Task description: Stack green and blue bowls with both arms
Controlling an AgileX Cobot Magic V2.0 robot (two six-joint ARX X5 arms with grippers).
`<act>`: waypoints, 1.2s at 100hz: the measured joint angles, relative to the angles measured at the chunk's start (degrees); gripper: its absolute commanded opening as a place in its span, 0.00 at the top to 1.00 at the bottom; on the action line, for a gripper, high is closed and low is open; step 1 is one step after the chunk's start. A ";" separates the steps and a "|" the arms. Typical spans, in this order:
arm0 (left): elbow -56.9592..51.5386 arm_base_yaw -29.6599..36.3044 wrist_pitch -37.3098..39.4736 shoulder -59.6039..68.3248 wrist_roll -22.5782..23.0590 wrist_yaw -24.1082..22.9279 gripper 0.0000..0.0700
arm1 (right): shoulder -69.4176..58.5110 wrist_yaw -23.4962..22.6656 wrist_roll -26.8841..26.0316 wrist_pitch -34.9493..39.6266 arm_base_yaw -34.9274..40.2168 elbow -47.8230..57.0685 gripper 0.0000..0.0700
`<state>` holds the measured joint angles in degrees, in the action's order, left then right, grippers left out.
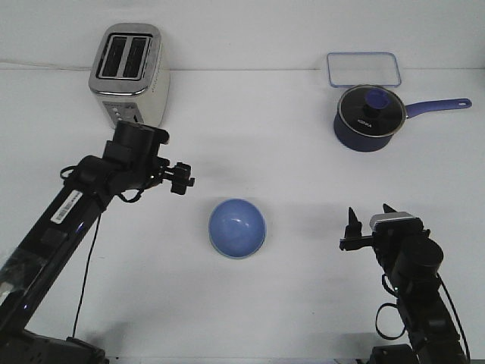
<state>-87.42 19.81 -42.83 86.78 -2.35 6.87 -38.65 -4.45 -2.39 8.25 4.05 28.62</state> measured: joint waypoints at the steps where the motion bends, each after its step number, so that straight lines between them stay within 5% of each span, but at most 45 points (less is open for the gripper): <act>1: 0.00 -0.15 0.09 -0.37 0.00 -0.13 0.37 | 0.00 0.00 0.00 0.02 0.00 0.00 0.23; 26: 5.81 -2.86 6.49 -11.39 -0.76 -3.39 0.39 | 0.00 0.00 0.00 0.00 0.00 0.00 0.23; 85: 48.39 -4.31 35.15 -41.81 -5.97 -9.66 0.39 | 0.00 0.00 0.00 0.02 0.00 0.00 0.23; 120: 60.59 -4.31 39.17 -51.63 -6.16 -11.10 0.39 | 0.00 0.00 0.00 0.02 0.02 0.00 0.23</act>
<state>-26.83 15.51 -3.66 35.16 -8.51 -4.23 -38.65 -4.45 -2.39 8.27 4.08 28.62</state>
